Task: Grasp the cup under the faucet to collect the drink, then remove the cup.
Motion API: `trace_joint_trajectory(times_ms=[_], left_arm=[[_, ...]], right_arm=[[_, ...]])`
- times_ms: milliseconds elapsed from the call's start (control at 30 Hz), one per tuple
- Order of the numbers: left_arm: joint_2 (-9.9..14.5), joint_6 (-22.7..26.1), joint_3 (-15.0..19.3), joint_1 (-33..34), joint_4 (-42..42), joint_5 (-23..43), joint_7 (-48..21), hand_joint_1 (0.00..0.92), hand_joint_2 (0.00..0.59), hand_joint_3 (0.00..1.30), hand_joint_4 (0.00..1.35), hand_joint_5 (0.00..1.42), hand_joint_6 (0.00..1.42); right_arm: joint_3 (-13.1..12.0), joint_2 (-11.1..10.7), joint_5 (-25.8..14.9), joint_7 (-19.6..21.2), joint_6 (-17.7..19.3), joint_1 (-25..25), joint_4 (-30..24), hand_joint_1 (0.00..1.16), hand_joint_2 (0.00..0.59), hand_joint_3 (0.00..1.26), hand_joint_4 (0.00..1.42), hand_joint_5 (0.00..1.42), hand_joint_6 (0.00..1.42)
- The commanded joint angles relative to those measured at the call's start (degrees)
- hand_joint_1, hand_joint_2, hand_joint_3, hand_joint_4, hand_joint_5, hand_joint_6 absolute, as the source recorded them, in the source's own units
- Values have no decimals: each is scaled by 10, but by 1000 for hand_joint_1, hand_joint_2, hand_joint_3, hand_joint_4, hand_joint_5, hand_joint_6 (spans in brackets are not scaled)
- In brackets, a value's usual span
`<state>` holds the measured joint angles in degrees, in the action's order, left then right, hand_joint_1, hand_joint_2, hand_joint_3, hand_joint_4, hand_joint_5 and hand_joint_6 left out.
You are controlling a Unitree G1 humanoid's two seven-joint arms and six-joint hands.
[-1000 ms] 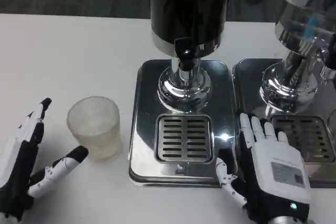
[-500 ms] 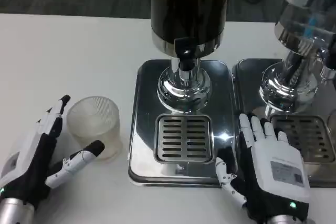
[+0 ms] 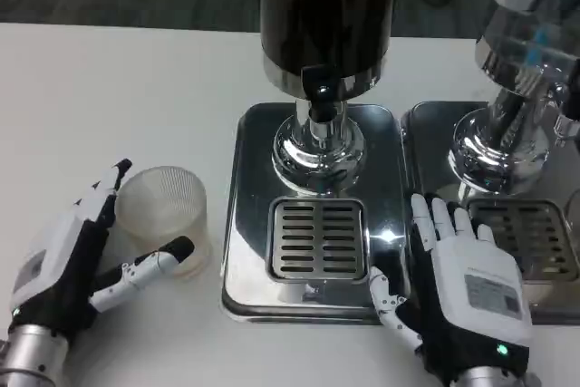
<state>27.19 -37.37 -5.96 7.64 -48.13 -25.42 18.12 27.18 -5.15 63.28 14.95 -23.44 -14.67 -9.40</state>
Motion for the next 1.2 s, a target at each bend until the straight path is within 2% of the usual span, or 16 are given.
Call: trace_joint_trajectory(times_ms=[33,533,733,900,1200], left_arm=[[-3,-10,-7,14,-19,-2,7,116,0,0,0,15,0],[-10,-79,-7,39,-76,15,6,171,4,0,0,160,103],[-14,-89,-6,43,-89,14,15,232,24,0,0,250,231],[-15,-96,-8,43,-94,7,39,322,55,49,146,396,400],[-14,-107,-12,42,-98,3,64,390,81,187,328,594,654]], right_arm=[[-3,1,-6,-4,-6,3,3,136,472,38,0,0,0],[-2,5,-8,-10,-13,11,7,131,482,55,0,0,0],[-2,4,-10,-13,-15,12,5,128,479,61,0,0,0],[-3,3,-11,-16,-17,11,4,126,479,70,0,0,0],[-4,1,-14,-21,-18,11,2,123,478,79,0,0,0]])
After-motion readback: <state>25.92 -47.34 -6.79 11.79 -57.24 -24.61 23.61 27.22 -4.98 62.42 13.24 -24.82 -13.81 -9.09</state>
